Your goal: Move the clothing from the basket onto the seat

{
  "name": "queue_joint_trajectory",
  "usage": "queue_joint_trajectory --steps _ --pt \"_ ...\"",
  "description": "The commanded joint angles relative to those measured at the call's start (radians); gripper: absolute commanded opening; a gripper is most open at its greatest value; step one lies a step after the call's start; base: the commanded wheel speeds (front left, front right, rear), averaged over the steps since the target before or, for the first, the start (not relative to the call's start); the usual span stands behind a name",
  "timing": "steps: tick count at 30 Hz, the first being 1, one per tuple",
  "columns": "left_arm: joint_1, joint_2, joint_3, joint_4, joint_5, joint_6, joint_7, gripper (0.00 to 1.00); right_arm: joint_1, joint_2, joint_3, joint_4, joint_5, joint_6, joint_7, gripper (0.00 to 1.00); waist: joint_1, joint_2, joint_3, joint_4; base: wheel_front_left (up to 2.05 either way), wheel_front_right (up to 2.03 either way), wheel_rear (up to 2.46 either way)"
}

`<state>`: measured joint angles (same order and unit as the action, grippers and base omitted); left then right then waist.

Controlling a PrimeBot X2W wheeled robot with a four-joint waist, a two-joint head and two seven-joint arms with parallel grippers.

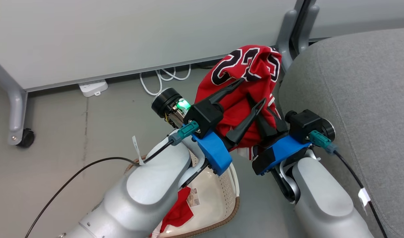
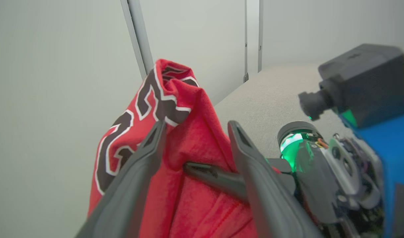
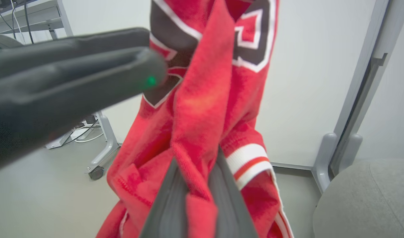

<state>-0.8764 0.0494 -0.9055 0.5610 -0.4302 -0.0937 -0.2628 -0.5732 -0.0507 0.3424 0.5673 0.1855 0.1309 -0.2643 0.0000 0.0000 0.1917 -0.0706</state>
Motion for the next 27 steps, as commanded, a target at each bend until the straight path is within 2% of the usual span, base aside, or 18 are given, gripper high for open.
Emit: queue_joint_trajectory --steps 1,27 --pt "-0.015 0.002 -0.003 -0.002 0.001 0.003 -0.003 1.00 -0.014 0.001 -0.011 -0.011 -0.008 0.000 0.000 0.00 0.0000 0.0000 0.023 -0.031 0.00 0.00 0.00" --pt "-0.084 0.002 -0.122 0.012 -0.016 0.008 -0.001 1.00 0.062 -0.015 -0.307 -0.153 -0.032 0.000 0.000 0.00 0.0000 0.0000 0.148 -0.291 0.00 0.00 0.00"
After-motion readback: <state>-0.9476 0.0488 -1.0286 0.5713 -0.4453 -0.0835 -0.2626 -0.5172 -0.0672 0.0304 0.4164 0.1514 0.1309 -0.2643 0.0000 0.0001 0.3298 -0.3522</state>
